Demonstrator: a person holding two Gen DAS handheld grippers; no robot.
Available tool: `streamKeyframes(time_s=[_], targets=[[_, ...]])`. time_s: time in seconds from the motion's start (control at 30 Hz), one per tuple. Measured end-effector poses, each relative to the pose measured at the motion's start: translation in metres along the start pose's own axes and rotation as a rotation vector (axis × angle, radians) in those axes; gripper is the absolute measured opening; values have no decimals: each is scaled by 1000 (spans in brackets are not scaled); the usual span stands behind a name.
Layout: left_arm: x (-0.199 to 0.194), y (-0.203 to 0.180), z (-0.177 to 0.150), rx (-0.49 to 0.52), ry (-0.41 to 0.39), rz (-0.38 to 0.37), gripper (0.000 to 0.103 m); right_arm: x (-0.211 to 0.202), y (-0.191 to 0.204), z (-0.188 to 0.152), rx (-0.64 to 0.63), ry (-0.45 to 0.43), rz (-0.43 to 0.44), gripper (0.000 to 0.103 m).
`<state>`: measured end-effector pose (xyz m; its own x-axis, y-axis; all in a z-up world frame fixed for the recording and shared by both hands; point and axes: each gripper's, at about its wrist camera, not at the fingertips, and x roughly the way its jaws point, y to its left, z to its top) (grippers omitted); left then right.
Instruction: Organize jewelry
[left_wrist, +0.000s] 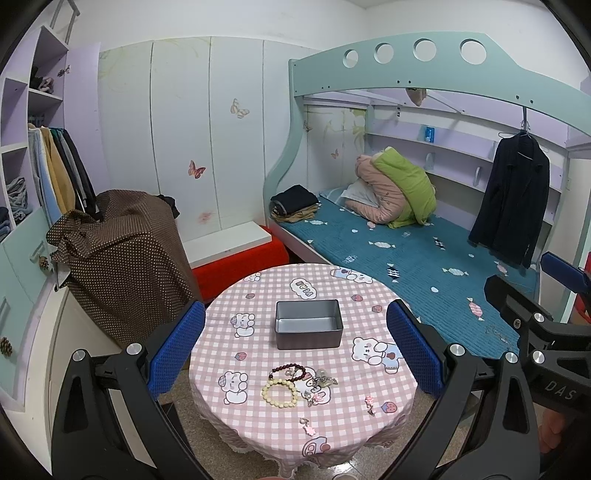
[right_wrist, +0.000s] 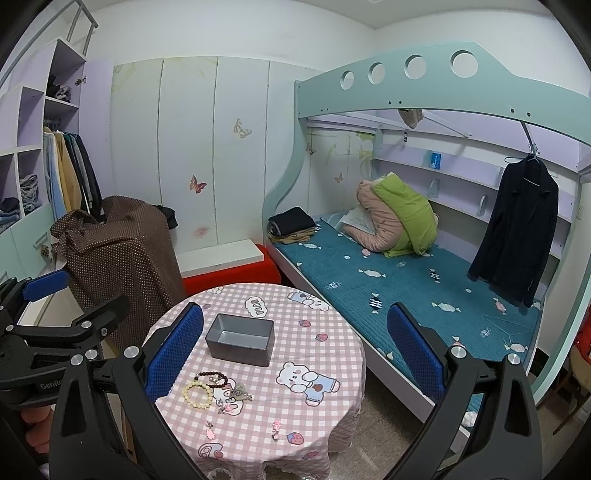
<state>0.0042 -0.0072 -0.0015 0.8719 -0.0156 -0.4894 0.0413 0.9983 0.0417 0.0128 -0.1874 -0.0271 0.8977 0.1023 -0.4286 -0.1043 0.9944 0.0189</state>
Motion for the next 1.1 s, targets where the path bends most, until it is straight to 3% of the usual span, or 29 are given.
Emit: streamKeyframes(time_s=[0.57, 0.87, 1.1], targets=[[11, 0, -1, -7, 33, 3, 98, 10, -3, 0, 10, 19, 29, 96], [31, -2, -8, -17, 111, 12, 98, 31, -18, -3, 24, 86, 59, 96], [62, 2, -20, -57, 246, 40, 98, 56, -29, -10, 1, 132, 63, 95]])
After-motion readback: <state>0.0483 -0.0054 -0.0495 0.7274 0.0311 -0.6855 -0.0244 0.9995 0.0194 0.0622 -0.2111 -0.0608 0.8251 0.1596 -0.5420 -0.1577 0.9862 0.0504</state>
